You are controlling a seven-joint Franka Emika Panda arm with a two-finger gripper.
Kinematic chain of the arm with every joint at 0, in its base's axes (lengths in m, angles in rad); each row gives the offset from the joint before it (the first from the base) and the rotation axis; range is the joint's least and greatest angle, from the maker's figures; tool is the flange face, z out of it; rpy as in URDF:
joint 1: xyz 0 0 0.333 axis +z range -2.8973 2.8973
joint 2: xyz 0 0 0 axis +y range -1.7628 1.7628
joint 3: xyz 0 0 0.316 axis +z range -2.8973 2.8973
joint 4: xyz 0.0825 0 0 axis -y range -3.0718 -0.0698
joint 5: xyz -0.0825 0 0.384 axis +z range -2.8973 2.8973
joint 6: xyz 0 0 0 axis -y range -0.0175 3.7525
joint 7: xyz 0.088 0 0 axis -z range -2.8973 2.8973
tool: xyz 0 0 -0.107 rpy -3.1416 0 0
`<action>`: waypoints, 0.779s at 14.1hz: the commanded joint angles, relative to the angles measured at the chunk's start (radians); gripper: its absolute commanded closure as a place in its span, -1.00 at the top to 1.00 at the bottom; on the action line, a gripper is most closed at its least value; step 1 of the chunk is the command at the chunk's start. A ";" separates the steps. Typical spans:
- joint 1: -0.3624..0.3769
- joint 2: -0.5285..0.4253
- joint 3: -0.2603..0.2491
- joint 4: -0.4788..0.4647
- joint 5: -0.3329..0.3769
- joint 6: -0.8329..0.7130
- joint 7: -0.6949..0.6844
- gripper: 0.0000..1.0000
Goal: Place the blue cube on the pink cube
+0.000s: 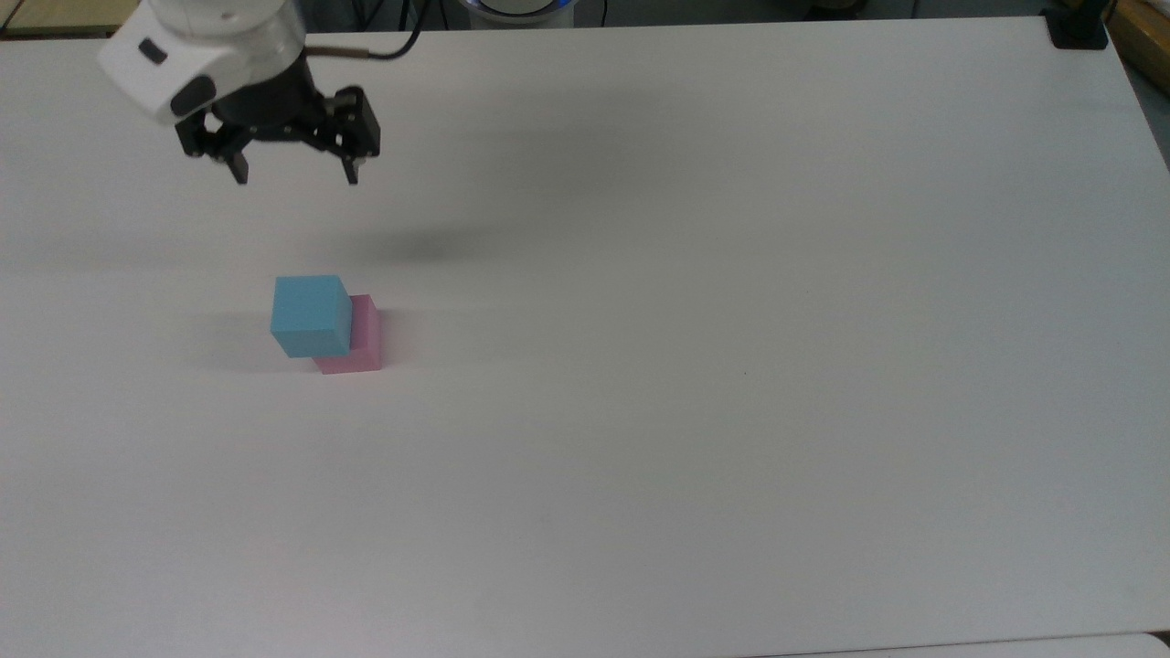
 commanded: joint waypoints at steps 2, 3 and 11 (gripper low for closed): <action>0.083 -0.105 -0.001 -0.023 -0.012 -0.087 0.156 1.00; 0.103 -0.117 -0.001 -0.023 -0.012 -0.087 0.199 1.00; 0.214 -0.226 -0.007 -0.050 -0.001 -0.230 0.328 1.00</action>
